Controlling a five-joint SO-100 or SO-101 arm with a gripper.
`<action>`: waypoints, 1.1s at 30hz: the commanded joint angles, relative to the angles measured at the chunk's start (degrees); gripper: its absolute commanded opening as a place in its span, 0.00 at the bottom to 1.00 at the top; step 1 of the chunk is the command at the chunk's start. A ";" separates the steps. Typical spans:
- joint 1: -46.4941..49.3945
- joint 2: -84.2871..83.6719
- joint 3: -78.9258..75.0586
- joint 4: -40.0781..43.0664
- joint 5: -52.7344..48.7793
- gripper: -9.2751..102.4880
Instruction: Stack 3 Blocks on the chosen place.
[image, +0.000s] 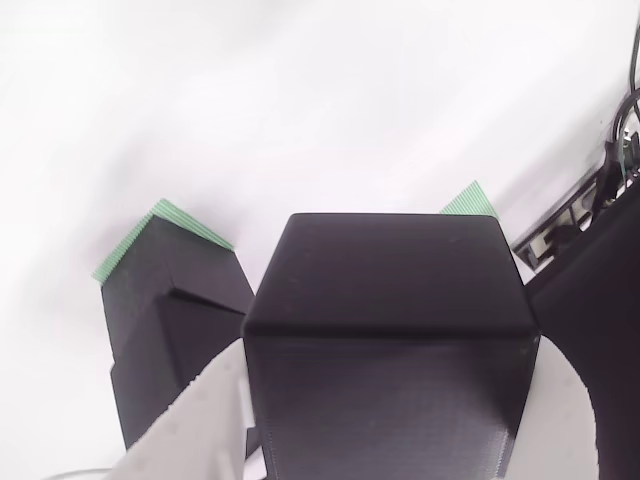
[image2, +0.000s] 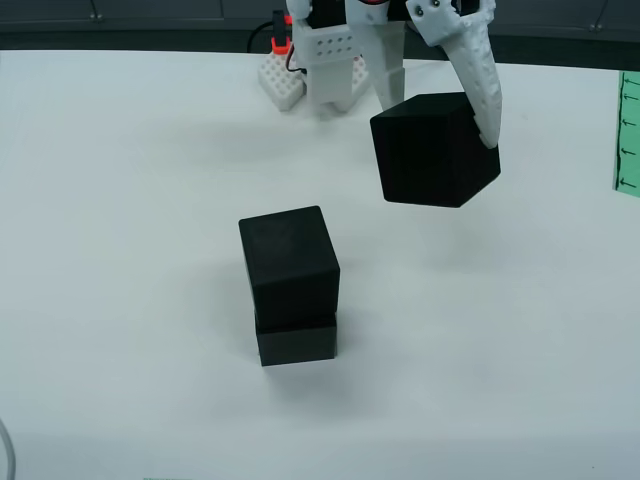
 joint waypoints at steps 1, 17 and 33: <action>2.02 4.75 1.49 -3.69 -7.38 0.27; 17.58 17.93 16.08 -20.74 -35.16 0.28; 26.98 26.19 34.28 -49.48 -51.50 0.28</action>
